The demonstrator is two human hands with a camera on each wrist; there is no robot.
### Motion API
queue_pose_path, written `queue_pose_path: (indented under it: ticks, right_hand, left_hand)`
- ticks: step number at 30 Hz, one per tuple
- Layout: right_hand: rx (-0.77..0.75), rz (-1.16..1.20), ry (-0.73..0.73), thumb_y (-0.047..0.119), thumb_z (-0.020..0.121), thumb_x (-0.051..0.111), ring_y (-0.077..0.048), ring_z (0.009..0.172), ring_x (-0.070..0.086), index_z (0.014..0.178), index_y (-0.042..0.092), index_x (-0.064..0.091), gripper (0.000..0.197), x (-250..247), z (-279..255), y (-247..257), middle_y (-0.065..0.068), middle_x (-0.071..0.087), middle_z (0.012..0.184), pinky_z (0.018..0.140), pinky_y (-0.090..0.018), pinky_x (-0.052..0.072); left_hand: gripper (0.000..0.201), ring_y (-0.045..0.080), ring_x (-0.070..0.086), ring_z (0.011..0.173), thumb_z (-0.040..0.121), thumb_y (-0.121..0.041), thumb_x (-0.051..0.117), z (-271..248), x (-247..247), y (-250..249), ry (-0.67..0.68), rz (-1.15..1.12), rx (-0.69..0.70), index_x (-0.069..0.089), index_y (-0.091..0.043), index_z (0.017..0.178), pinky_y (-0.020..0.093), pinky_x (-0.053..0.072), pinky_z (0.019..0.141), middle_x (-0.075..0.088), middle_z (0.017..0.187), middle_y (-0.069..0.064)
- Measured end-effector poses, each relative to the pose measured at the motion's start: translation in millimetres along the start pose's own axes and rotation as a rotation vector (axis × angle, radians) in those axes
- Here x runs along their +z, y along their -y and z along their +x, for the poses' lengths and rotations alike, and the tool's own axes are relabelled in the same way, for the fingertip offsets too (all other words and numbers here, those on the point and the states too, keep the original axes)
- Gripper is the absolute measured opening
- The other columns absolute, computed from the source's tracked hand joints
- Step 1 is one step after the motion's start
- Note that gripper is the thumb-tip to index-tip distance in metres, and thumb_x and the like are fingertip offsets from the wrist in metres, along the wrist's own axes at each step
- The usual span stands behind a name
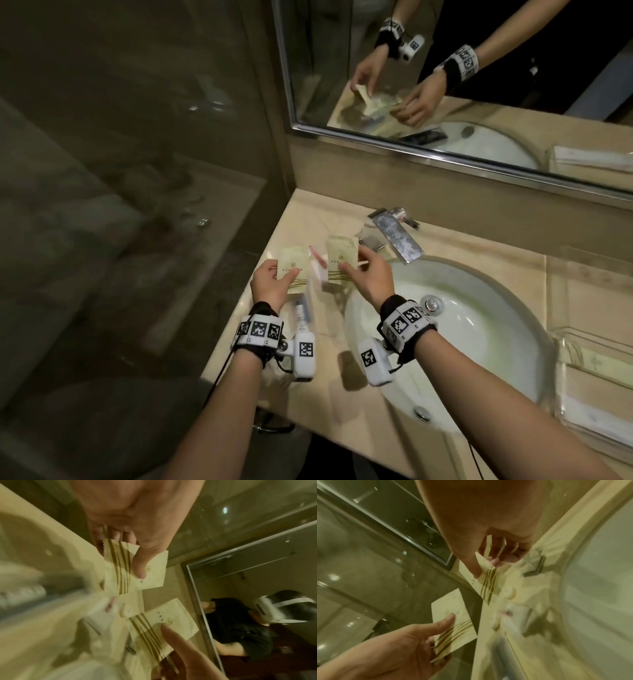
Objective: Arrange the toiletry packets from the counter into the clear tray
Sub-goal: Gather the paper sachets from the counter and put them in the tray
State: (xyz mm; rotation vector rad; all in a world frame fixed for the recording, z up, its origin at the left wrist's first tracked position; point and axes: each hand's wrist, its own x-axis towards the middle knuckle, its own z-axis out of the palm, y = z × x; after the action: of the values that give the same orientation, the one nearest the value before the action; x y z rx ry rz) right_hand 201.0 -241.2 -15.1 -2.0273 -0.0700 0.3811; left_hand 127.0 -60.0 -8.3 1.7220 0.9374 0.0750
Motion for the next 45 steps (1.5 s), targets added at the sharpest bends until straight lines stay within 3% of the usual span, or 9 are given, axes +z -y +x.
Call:
queue_pose_path:
  ticks: [7, 10, 15, 22, 26, 30, 33, 41, 45]
  right_hand:
    - [-0.115, 0.168, -0.158, 0.02, 0.086, 0.07, -0.001, 0.061, 0.051, 0.111, 0.022, 0.065, 0.026, -120, -48, 10, 0.013, 0.066, 0.082, 0.058, -0.014, 0.045]
    - [-0.096, 0.216, -0.237, 0.021, 0.087, 0.069, -0.004, 0.069, 0.06, 0.113, 0.024, 0.064, 0.027, -182, -71, -10, 0.015, 0.066, 0.086, 0.067, -0.026, 0.055]
    - [-0.008, 0.254, -0.363, 0.022, 0.087, 0.07, -0.007, 0.081, 0.065, 0.115, 0.023, 0.062, 0.029, -277, -111, -69, 0.012, 0.067, 0.092, 0.077, -0.029, 0.058]
    - [0.208, 0.305, -0.493, 0.015, 0.083, 0.073, -0.011, 0.086, 0.068, 0.118, 0.017, 0.057, 0.038, -367, -167, -176, -0.003, 0.071, 0.102, 0.06, -0.013, 0.052]
    - [0.376, 0.301, -0.499, 0.009, 0.079, 0.076, -0.022, 0.089, 0.07, 0.123, 0.021, 0.053, 0.051, -383, -186, -231, -0.013, 0.071, 0.107, 0.068, -0.028, 0.058]
    - [0.439, 0.188, -0.463, 0.014, 0.087, 0.07, -0.023, 0.098, 0.062, 0.129, 0.008, 0.055, 0.045, -381, -192, -256, -0.011, 0.064, 0.121, 0.064, -0.007, 0.044]
    - [0.504, 0.122, -0.424, 0.021, 0.092, 0.063, -0.029, 0.118, 0.058, 0.139, 0.005, 0.048, 0.052, -375, -190, -268, -0.014, 0.053, 0.14, 0.079, -0.013, 0.038]
    - [0.55, -0.012, -0.406, 0.032, 0.084, 0.071, -0.031, 0.11, 0.062, 0.126, 0.008, 0.055, 0.051, -369, -180, -287, -0.014, 0.064, 0.125, 0.095, -0.037, 0.051]
    - [0.576, -0.22, -0.274, 0.039, 0.091, 0.06, -0.029, 0.107, 0.06, 0.119, 0.009, 0.06, 0.041, -371, -178, -287, -0.012, 0.064, 0.116, 0.094, -0.036, 0.048]
  left_hand:
    - [0.043, 0.027, 0.069, 0.099, 0.077, -0.02, 0.077, -74, 75, -71, 0.172, -0.117, 0.123, 0.058, -0.007, 0.113, 0.046, 0.055, 0.091, 0.071, 0.109, 0.016]
    - [0.037, 0.027, 0.071, 0.093, 0.079, -0.016, 0.075, -111, 121, -91, 0.225, -0.107, 0.198, 0.057, -0.008, 0.111, 0.046, 0.056, 0.088, 0.072, 0.105, 0.016]
    - [0.045, 0.022, 0.067, 0.098, 0.08, -0.016, 0.074, -172, 205, -103, 0.354, -0.041, 0.246, 0.055, -0.006, 0.12, 0.038, 0.055, 0.088, 0.069, 0.109, 0.008]
    - [0.041, 0.027, 0.068, 0.099, 0.077, -0.016, 0.076, -236, 310, -75, 0.487, 0.124, 0.247, 0.059, -0.007, 0.113, 0.046, 0.056, 0.089, 0.07, 0.112, 0.014]
    - [0.039, 0.027, 0.067, 0.099, 0.077, -0.019, 0.077, -256, 344, -48, 0.527, 0.207, 0.228, 0.059, -0.01, 0.11, 0.046, 0.055, 0.09, 0.07, 0.11, 0.013]
    - [0.032, 0.027, 0.067, 0.097, 0.078, -0.017, 0.075, -267, 359, -30, 0.545, 0.238, 0.185, 0.057, -0.015, 0.105, 0.047, 0.055, 0.09, 0.07, 0.108, 0.013]
    - [0.029, 0.028, 0.068, 0.096, 0.078, -0.017, 0.074, -268, 361, -23, 0.548, 0.261, 0.177, 0.056, -0.017, 0.102, 0.047, 0.055, 0.089, 0.07, 0.106, 0.013]
    - [0.027, 0.027, 0.067, 0.094, 0.08, -0.014, 0.072, -268, 357, -20, 0.51, 0.292, 0.182, 0.057, -0.012, 0.103, 0.045, 0.055, 0.089, 0.069, 0.106, 0.015]
    - [0.032, 0.024, 0.065, 0.09, 0.081, -0.014, 0.071, -266, 355, -19, 0.501, 0.308, 0.192, 0.058, -0.006, 0.109, 0.04, 0.055, 0.088, 0.068, 0.105, 0.012]
